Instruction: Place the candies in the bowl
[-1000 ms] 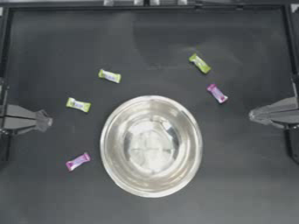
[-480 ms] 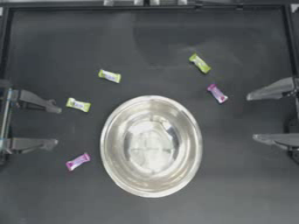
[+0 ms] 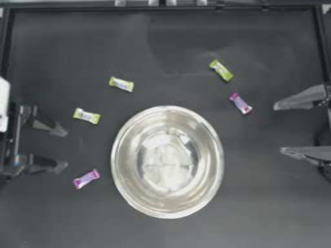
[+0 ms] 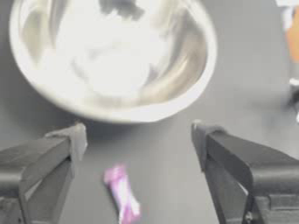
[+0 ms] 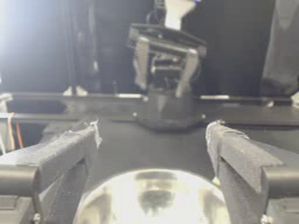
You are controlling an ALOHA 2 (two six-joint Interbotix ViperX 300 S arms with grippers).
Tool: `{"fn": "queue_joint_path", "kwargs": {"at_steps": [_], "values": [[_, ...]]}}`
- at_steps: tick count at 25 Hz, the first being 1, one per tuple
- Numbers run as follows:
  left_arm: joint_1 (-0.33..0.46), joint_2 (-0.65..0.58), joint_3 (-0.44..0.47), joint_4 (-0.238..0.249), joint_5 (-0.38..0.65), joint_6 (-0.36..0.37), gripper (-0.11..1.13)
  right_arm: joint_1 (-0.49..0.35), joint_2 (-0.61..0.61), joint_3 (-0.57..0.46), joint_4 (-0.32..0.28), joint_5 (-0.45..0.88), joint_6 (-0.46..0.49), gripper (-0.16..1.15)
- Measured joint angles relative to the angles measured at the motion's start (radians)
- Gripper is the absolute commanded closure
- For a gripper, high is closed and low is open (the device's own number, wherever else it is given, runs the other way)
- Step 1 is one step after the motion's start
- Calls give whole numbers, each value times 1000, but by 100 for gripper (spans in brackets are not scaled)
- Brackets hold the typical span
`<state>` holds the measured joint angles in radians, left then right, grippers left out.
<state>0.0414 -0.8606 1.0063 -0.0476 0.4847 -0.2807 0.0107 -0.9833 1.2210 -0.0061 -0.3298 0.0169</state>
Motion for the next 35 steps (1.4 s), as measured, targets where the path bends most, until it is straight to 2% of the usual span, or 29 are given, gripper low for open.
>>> {"fn": "queue_joint_path", "kwargs": {"at_steps": [4,9,12,14,20,25,35], "values": [[-35,71,-38,101,89,-164,1,0,0,0,11,6,0,-3],[-127,158,-92,213,173,-336,1,0,0,0,20,15,2,-3],[-172,222,-114,264,222,-423,1,0,0,0,20,21,2,-3],[-192,253,-124,279,232,-456,1,-2,0,0,23,29,2,-3],[-213,348,-155,284,242,-492,1,-8,0,0,35,44,2,-3],[-218,417,-156,253,244,-514,1,-8,0,0,38,57,2,-3],[-262,569,-213,232,245,-515,1,-9,0,0,40,61,2,-3]]}}
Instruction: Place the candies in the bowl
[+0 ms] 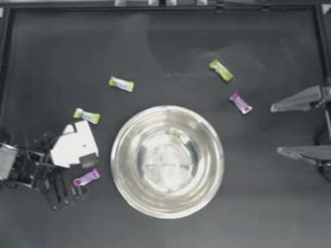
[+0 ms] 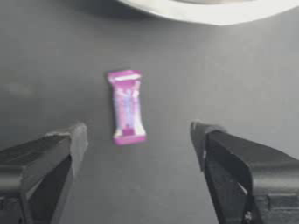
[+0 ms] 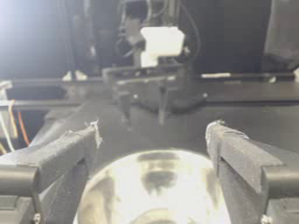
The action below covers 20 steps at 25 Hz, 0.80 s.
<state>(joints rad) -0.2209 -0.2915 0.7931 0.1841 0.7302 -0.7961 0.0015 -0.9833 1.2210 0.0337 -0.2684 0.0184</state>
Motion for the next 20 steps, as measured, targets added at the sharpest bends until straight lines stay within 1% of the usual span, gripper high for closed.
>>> {"fn": "queue_joint_path", "kwargs": {"at_steps": [5,8,14,16,20], "values": [[-5,80,-9,-2,11,-40,1,0,0,2,2,0,2,-3],[-2,120,-8,8,21,-66,2,0,0,0,2,0,2,-3],[-2,158,-12,80,17,-135,7,2,0,0,3,-2,2,-3],[-3,163,-12,89,12,-143,10,0,0,0,3,-3,2,-3],[-2,175,-12,94,-29,-158,10,0,0,0,3,-3,2,-3]]}}
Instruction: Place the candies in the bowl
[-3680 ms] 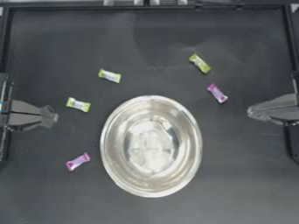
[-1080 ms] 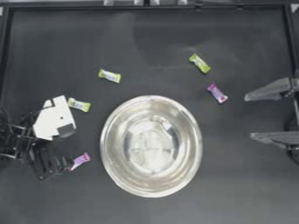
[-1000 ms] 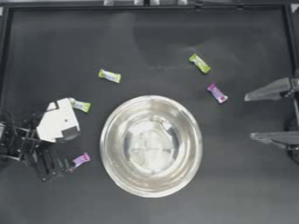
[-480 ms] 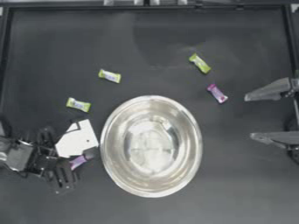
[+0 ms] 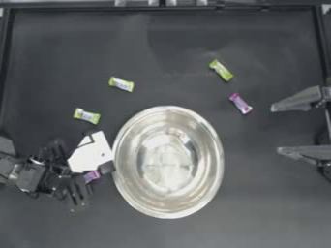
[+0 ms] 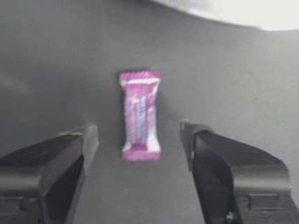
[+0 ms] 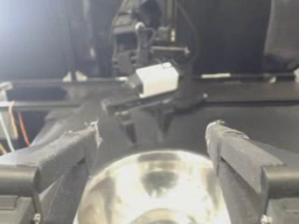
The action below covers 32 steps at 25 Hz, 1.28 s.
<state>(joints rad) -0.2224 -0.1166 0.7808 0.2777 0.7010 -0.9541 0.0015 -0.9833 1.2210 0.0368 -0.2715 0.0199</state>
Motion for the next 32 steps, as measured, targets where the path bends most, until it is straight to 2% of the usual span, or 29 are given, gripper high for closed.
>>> {"fn": "queue_joint_path", "kwargs": {"at_steps": [6,25,28,32], "values": [[0,28,0,2,-29,-3,10,0,0,0,0,0,0,-3],[3,100,5,9,-29,-6,13,0,0,0,0,-2,0,-3],[3,107,5,8,-37,-6,24,0,0,0,0,-3,2,-3],[3,110,5,3,-48,-6,58,0,0,2,0,-3,0,-3]]}}
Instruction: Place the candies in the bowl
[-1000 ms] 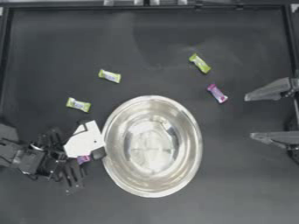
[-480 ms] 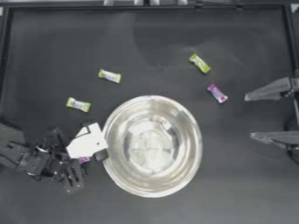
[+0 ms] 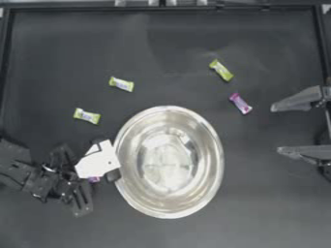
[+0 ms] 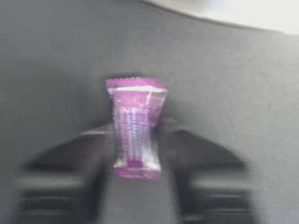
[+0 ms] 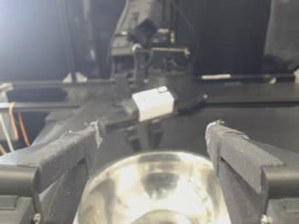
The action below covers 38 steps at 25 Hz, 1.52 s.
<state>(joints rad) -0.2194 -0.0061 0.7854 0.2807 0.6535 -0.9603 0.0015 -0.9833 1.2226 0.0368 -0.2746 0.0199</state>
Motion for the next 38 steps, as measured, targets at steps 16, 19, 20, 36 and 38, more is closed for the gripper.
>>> {"fn": "queue_joint_path", "kwargs": {"at_steps": [16,19,20,36,38], "values": [[-3,-118,-2,9,63,12,69,0,0,-2,0,0,2,-3],[-6,-238,-2,57,77,11,69,0,0,-2,3,-2,2,-3],[-6,-272,-3,75,77,11,68,0,0,-2,5,-2,2,-3],[166,-316,-104,275,-212,183,67,0,0,-2,20,-3,2,-3],[183,-270,-121,273,-255,207,67,2,0,0,25,-2,2,-3]]}}
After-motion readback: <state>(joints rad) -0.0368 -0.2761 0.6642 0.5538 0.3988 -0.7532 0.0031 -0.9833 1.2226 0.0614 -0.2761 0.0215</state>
